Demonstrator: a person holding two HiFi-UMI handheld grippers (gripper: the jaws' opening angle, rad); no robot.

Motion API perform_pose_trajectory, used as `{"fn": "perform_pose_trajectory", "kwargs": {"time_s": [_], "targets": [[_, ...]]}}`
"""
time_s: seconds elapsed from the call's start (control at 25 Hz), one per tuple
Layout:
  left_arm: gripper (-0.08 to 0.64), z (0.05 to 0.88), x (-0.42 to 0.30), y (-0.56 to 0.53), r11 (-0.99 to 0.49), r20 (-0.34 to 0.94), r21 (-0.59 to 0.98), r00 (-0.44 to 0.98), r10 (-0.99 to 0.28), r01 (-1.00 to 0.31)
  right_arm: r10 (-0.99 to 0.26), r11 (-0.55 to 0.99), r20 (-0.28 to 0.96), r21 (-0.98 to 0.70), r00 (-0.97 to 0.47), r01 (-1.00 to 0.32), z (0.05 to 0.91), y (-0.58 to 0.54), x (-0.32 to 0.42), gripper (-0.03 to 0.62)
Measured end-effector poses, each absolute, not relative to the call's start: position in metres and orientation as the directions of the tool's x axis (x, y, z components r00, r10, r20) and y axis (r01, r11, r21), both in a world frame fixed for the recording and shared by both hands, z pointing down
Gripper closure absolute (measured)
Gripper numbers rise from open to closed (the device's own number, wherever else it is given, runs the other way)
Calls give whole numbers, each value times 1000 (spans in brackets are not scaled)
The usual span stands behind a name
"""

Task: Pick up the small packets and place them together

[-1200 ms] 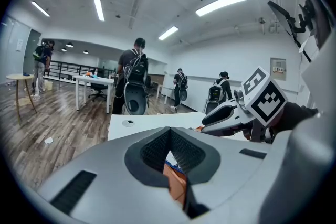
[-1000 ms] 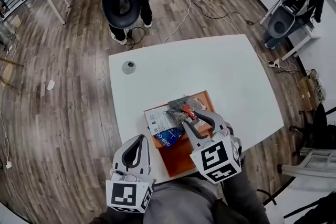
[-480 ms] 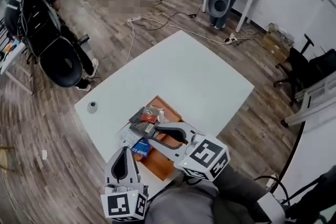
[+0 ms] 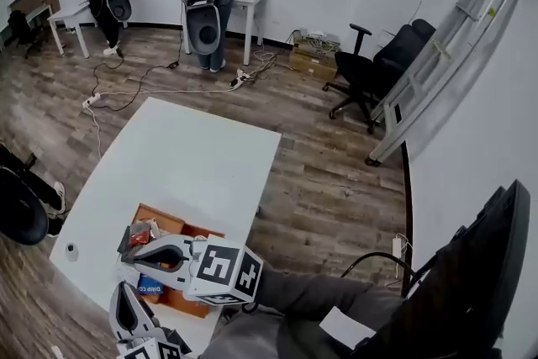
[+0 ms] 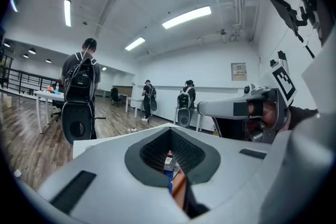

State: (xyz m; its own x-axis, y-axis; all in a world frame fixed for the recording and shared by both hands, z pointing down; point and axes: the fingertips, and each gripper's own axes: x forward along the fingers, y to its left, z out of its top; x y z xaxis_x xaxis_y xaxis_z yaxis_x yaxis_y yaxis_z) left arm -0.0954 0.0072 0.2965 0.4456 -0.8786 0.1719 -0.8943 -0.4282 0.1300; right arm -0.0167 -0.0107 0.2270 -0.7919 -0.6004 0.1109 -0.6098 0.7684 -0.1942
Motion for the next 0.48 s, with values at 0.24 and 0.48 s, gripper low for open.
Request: {"fn": "perform_pose_trajectory", "kwargs": {"time_s": [0.24, 0.48], "targets": [[563, 282, -74, 11, -422, 134, 120, 436, -890, -899, -594, 778, 100, -182, -798, -602, 251, 13, -15, 588], [563, 254, -49, -1, -433, 112, 87, 440, -891, -897, -653, 734, 73, -185, -754, -654, 224, 1, 23, 586]]}}
